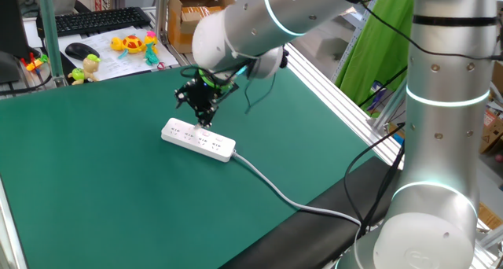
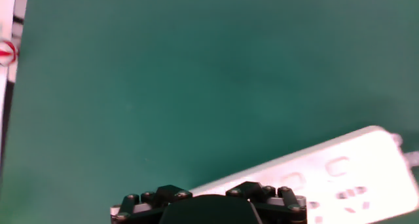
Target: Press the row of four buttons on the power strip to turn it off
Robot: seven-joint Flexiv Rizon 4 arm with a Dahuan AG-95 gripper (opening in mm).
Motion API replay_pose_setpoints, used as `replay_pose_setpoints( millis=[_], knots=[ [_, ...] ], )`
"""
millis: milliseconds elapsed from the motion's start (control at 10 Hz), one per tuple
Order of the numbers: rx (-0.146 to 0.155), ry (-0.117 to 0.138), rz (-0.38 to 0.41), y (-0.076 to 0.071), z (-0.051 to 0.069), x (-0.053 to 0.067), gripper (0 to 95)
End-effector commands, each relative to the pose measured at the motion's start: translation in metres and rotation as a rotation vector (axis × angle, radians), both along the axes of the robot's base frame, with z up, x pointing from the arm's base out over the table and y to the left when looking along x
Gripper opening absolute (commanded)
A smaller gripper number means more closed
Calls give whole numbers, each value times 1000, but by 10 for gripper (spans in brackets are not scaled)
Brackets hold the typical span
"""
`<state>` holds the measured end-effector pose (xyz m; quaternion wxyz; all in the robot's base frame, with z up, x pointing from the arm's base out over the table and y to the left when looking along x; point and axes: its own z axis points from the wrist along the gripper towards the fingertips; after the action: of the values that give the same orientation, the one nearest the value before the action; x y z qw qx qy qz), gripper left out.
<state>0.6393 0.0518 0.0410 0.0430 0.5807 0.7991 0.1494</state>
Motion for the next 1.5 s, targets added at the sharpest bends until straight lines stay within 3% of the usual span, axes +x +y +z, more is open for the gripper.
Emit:
replay_pose_setpoints(
  millis=[100, 200, 300, 600, 900, 1000, 1400, 1500],
  knots=[
    [3, 1, -21, 1, 1, 11, 760],
    [6, 6, -30, 1, 2, 14, 760],
    [8, 12, -51, 1, 3, 16, 570],
    [11, 40, -151, -4, 0, 22, 570],
    [-6, 98, -225, -8, -1, 28, 570],
    [-13, 117, -243, -9, 0, 32, 760],
    [-20, 124, -262, -13, -2, 37, 760],
    [-22, 127, -277, -14, -2, 37, 950]
  ],
)
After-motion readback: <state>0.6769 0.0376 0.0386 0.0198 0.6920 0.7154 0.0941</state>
